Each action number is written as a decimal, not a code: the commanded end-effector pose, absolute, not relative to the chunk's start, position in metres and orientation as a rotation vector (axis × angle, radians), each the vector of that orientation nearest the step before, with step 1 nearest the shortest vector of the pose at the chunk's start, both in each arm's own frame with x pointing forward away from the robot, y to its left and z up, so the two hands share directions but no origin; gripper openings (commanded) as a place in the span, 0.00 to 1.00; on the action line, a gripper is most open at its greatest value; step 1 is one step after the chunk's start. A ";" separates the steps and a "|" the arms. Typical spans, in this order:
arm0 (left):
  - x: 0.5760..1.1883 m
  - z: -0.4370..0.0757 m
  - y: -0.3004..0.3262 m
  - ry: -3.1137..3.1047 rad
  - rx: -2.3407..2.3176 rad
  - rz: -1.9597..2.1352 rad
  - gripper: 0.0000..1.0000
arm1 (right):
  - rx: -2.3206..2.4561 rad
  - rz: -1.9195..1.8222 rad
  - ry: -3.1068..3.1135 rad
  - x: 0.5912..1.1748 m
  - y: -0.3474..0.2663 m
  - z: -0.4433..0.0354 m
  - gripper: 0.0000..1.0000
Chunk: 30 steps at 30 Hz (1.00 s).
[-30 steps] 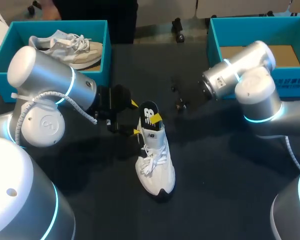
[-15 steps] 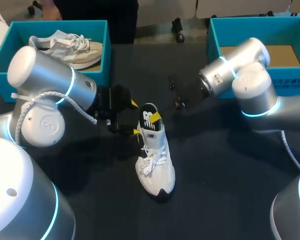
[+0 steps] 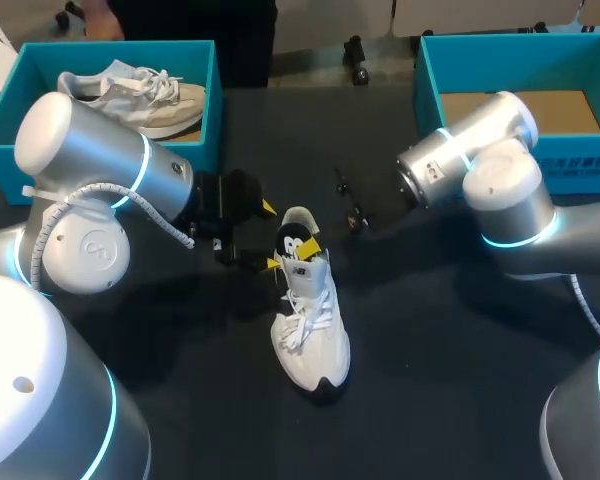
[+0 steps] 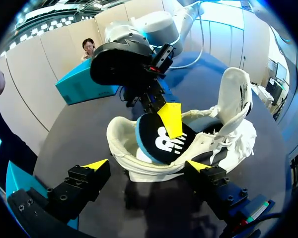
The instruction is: Take the shoe out of the shoebox, open the shoe tongue, remove and reinsert the insole, then place the shoe into the shoebox
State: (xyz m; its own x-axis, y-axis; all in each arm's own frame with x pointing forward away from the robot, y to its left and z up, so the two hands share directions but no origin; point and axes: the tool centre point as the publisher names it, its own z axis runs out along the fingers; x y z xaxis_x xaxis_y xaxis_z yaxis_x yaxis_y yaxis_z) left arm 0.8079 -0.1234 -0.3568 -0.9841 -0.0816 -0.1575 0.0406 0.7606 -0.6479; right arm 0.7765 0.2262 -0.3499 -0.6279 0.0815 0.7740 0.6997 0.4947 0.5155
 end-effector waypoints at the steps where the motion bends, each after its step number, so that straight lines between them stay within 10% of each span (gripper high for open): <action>1: 0.808 -0.358 -0.125 2.779 -0.033 -1.027 1.00 | -0.652 -1.139 -2.060 0.776 0.225 -0.343 0.31; 21: 0.808 -0.358 -0.125 2.779 -0.033 -1.027 1.00 | -0.630 -1.186 -2.197 0.804 0.219 -0.301 0.47; 27: 0.808 -0.358 -0.125 2.779 -0.033 -1.027 1.00 | -0.593 -1.190 -2.194 0.812 0.226 -0.304 0.00; 30: 0.808 -0.358 -0.125 2.779 -0.033 -1.027 1.00 | -0.589 -1.189 -2.190 0.812 0.227 -0.305 0.00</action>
